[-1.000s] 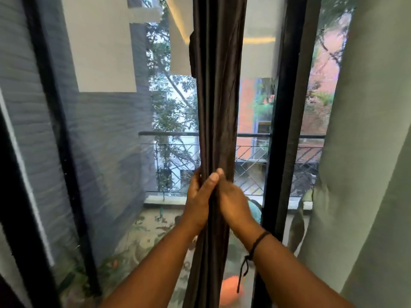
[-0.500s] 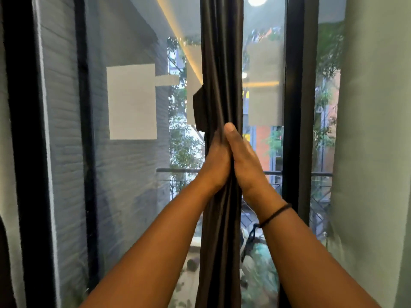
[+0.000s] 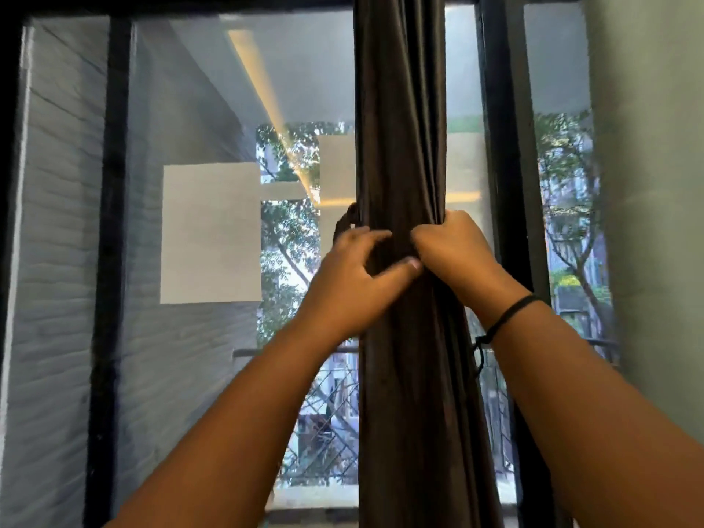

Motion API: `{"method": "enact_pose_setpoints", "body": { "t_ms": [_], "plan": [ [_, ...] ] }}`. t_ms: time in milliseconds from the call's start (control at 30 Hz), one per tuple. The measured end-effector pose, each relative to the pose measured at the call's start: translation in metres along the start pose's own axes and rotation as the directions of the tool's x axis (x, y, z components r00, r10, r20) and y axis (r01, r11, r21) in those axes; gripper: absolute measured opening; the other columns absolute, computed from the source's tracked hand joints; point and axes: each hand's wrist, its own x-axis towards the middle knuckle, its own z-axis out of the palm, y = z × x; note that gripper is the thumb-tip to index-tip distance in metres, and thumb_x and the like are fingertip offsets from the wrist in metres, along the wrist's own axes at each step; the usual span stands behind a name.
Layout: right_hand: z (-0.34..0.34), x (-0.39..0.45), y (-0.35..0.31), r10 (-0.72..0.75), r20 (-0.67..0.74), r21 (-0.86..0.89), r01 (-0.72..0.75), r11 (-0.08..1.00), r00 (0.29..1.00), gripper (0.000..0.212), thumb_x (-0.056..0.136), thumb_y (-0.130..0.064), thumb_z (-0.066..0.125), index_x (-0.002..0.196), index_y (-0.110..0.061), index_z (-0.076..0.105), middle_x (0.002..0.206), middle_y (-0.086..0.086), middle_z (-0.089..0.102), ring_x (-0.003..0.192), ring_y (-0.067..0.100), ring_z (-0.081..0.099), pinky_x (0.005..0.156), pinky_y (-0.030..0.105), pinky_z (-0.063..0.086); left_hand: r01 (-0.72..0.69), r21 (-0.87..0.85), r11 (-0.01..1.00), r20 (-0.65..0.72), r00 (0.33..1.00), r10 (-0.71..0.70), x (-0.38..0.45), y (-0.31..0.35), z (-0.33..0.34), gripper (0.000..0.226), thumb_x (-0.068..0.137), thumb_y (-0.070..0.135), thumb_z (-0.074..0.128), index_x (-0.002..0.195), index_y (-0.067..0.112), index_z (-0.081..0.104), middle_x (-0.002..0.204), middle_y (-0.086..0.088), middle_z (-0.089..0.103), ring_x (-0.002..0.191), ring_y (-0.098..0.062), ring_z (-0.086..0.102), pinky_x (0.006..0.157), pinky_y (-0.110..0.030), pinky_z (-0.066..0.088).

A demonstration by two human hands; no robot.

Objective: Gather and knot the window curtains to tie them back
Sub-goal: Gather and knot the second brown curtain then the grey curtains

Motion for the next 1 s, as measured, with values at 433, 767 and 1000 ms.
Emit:
{"method": "enact_pose_setpoints", "body": {
  "t_ms": [433, 767, 1000],
  "plan": [
    [0.05, 0.017, 0.01, -0.072, 0.366, 0.83, -0.29, 0.476, 0.928, 0.018, 0.093, -0.015, 0.053, 0.094, -0.004, 0.067, 0.078, 0.011, 0.074, 0.065, 0.022, 0.071, 0.066, 0.036, 0.06, 0.332, -0.732, 0.595, 0.292, 0.942, -0.165, 0.066, 0.004, -0.02, 0.043, 0.089, 0.049, 0.053, 0.096, 0.011, 0.072, 0.089, -0.011, 0.074, 0.076, -0.023, 0.071, 0.075, -0.038, 0.059],
    [0.055, 0.043, 0.042, -0.105, 0.392, 0.788, -0.274, 0.552, 0.914, 0.025, 0.088, -0.031, 0.063, 0.104, -0.013, 0.067, 0.098, 0.013, 0.073, 0.091, 0.031, 0.07, 0.085, 0.047, 0.056, 0.4, -0.649, 0.647, 0.322, 0.915, -0.242, 0.081, -0.003, 0.015, 0.038, 0.085, 0.031, 0.055, 0.101, -0.001, 0.07, 0.114, -0.023, 0.064, 0.111, -0.038, 0.059, 0.099, -0.046, 0.047],
    [0.033, 0.04, 0.04, -0.241, 0.035, -0.261, 0.242, 0.935, 0.97, 0.048, 0.094, -0.053, 0.037, 0.105, -0.011, 0.06, 0.105, 0.011, 0.064, 0.098, 0.034, 0.06, 0.067, 0.031, 0.033, 0.341, -0.762, 0.551, 0.274, 0.94, -0.204, 0.084, -0.01, 0.03, 0.036, 0.093, 0.02, 0.045, 0.082, 0.012, 0.077, 0.089, -0.01, 0.073, 0.089, -0.023, 0.068, 0.09, -0.036, 0.052]
  ]
}}
